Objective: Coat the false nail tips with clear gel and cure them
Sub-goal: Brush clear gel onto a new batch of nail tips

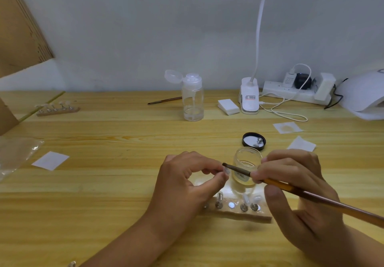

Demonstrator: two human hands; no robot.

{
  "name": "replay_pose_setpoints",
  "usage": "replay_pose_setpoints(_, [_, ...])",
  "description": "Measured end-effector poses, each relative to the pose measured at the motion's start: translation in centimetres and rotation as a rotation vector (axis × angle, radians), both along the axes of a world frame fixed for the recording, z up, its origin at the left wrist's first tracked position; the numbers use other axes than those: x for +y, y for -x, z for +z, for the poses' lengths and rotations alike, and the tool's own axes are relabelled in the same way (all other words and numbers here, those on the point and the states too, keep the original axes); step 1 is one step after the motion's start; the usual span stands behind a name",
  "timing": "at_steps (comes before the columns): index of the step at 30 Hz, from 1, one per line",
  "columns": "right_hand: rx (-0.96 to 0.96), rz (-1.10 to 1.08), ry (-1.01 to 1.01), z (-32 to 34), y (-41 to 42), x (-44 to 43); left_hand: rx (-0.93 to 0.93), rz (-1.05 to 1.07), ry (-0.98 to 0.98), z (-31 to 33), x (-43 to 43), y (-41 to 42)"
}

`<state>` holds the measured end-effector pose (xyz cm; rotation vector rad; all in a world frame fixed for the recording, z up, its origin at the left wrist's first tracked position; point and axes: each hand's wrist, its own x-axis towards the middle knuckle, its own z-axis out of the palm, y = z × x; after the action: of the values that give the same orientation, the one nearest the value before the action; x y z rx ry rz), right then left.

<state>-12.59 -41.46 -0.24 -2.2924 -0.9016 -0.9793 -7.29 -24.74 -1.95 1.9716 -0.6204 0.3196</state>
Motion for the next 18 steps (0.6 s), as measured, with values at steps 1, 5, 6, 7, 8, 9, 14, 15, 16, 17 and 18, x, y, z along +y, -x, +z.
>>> replay_pose_setpoints(1, [0.021,0.01,-0.227,-1.6,-0.1,-1.2,0.001,0.002,0.0,0.0,0.0,0.0])
replay_pose_setpoints(5, [-0.067,-0.038,-0.242,-2.8,-0.5,-2.5,-0.001,0.005,-0.008,0.0,0.0,0.0])
replay_pose_setpoints(6, [-0.081,-0.025,-0.249,-3.1,-0.5,-2.3,-0.001,0.005,-0.009,0.0,0.0,0.0])
replay_pose_setpoints(7, [-0.077,-0.001,-0.251,-2.7,-0.5,-2.9,0.001,0.003,-0.011,0.0,0.0,0.0])
replay_pose_setpoints(8, [-0.079,-0.003,-0.278,-2.5,-0.7,-3.3,0.002,0.002,-0.015,0.0,0.0,0.0])
replay_pose_setpoints(9, [-0.085,-0.025,-0.282,-2.6,-0.8,-3.4,0.002,0.002,-0.017,0.0,0.0,0.0])
replay_pose_setpoints(14, [-0.083,-0.031,-0.262,-3.0,-1.1,-2.8,0.011,0.015,-0.012,0.0,0.0,0.0])
replay_pose_setpoints(15, [-0.076,-0.016,-0.262,-3.0,-1.0,-2.9,0.011,0.015,-0.011,0.0,0.0,0.0])
replay_pose_setpoints(16, [-0.075,-0.009,-0.26,-3.0,-1.0,-3.0,0.01,0.011,-0.01,0.0,0.0,0.0])
replay_pose_setpoints(17, [-0.079,-0.008,-0.264,-3.0,-0.9,-3.2,0.009,0.008,-0.009,0.0,0.0,0.0])
replay_pose_setpoints(18, [-0.084,-0.009,-0.267,-2.9,-0.8,-3.2,0.008,0.006,-0.008,0.1,0.0,0.0])
